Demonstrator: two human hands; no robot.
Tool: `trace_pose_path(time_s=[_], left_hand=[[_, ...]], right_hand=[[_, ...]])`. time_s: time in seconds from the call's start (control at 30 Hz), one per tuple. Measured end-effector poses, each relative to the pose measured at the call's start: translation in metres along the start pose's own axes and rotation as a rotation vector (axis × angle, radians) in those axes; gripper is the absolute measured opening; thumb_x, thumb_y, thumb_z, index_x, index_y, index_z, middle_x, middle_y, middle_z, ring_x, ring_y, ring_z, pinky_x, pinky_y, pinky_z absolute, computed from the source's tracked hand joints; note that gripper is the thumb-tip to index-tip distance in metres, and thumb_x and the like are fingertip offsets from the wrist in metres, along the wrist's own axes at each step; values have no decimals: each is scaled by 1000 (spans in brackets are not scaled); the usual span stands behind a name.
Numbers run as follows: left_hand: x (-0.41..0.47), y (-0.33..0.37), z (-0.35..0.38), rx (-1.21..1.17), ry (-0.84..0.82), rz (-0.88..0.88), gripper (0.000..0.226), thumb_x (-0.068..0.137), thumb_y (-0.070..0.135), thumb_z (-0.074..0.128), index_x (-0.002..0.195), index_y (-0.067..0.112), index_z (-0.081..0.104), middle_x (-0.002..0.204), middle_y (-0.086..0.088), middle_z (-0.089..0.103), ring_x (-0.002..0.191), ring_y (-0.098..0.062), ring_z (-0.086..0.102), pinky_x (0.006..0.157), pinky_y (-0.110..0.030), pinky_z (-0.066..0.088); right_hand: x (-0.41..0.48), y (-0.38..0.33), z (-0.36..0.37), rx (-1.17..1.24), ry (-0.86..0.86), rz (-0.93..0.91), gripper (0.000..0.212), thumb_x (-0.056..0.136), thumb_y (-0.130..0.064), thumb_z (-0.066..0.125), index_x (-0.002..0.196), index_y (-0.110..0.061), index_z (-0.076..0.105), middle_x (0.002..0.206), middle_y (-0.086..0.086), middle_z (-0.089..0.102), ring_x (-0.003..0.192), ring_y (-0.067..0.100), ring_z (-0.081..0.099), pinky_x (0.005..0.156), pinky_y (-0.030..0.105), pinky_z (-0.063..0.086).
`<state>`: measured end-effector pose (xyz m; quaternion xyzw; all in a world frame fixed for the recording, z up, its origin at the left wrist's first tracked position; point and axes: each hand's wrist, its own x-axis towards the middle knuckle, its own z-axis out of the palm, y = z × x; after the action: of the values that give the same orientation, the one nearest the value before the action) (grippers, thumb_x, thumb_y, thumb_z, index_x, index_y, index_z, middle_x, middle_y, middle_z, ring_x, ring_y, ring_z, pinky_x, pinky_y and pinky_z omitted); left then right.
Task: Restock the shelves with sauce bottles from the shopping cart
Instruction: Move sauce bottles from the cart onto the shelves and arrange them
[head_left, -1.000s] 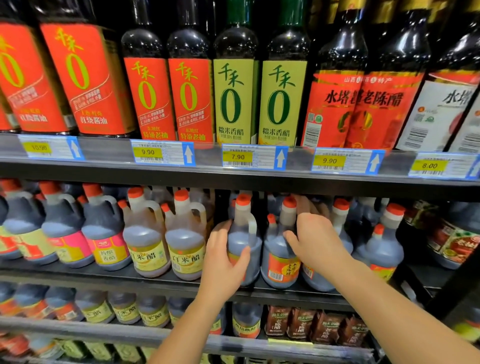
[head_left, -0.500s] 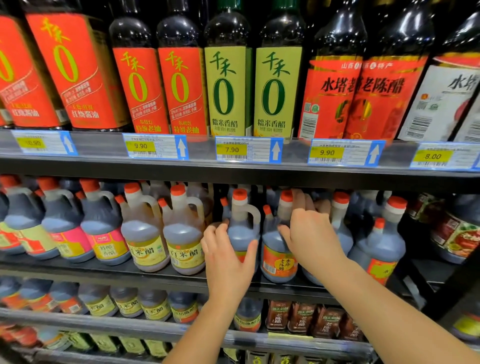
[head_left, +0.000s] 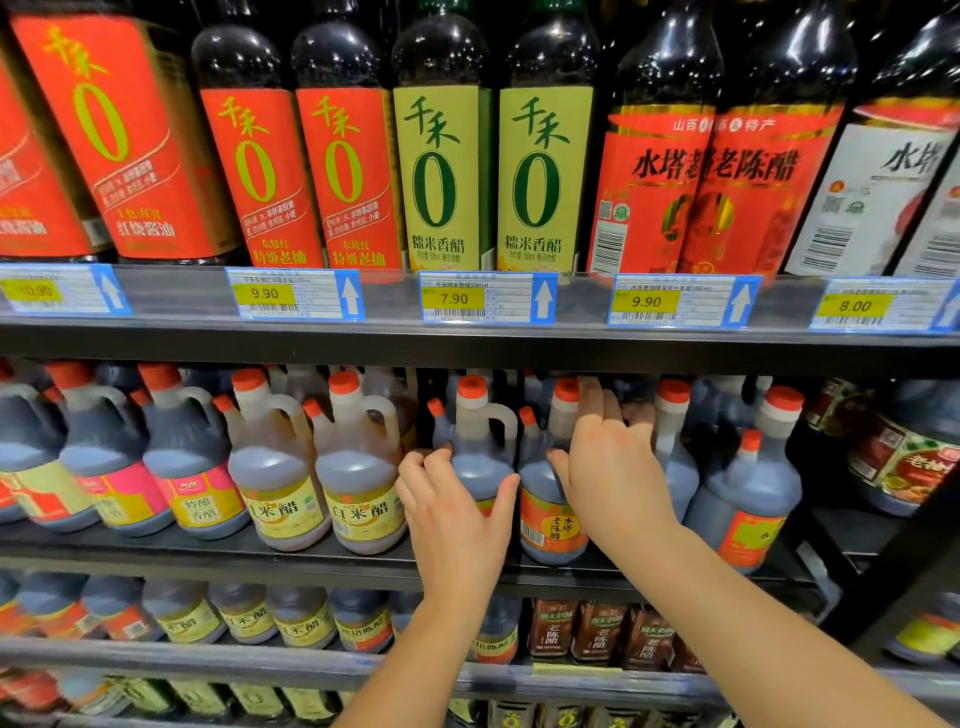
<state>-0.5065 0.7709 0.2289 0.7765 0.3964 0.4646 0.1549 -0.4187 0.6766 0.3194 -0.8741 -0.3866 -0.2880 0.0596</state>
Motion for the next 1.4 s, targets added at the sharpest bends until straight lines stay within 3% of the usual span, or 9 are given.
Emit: trace_pose_path(time_s=[0.17,0.43,0.57,0.7,0.73,0.87,1.0,1.17,1.4], left_hand=[[0,2,0,16,5,0,67,76,48,76,116,3,48,114,-14,42,103,-30,42,84,-40,44],[0,4,-2,22,0,8,66,75,43,79,114,-1,50,112,-18,44,101,-34,44,85,-41,42],[0,6,-4,29,0,13,66,74,43,79,114,-1,50,111,-17,45,100,-34,45,84,-42,44],[0,9,-9,41,-11,3,70,72,46,81,115,0,50,111,-16,45,102,-34,47,84,-43,46],[-1,10,-11,53,-15,0,73,71,48,80,118,0,49,113,-15,46,104,-34,47,85,-44,46],[-10,15,-15,22,-11,30,83,72,48,79,130,1,45,128,-15,42,118,-34,42,97,-46,41],[-22,31,-13,-67,-20,142,76,75,41,78,131,3,44,130,-12,38,120,-33,41,100,-44,39],[-36,56,-2,-95,-48,262,66,77,34,78,128,7,46,131,-13,42,123,-30,41,99,-43,43],[-34,78,14,-54,-161,166,76,77,37,79,135,2,43,136,-16,37,129,-33,36,104,-43,41]], right_hand=[[-1,-2,1,-15,29,6,53,42,-32,97,67,3,66,65,16,63,51,31,59,51,38,51],[-2,-3,3,-27,123,53,80,45,-34,95,104,12,66,84,19,66,60,33,60,57,36,51],[-3,-3,8,-71,57,85,65,55,-40,90,98,4,69,93,16,68,67,33,61,62,37,54],[-4,0,6,69,-77,98,73,84,-47,67,136,-2,43,120,10,57,109,33,52,76,33,52],[-4,3,6,126,-82,98,69,87,-49,62,137,-6,40,121,7,55,115,30,49,76,31,51],[-14,23,-4,274,93,23,46,77,-38,75,106,-9,54,93,6,57,95,27,55,51,28,38],[-25,52,-5,331,285,30,51,73,-25,78,114,-4,57,104,12,55,101,30,48,58,34,51],[-24,78,-5,315,189,147,44,75,-27,78,97,0,52,93,18,49,88,37,49,68,43,49],[-9,90,-6,310,-11,168,43,87,-45,63,100,-7,48,96,13,59,95,33,55,68,33,41]])
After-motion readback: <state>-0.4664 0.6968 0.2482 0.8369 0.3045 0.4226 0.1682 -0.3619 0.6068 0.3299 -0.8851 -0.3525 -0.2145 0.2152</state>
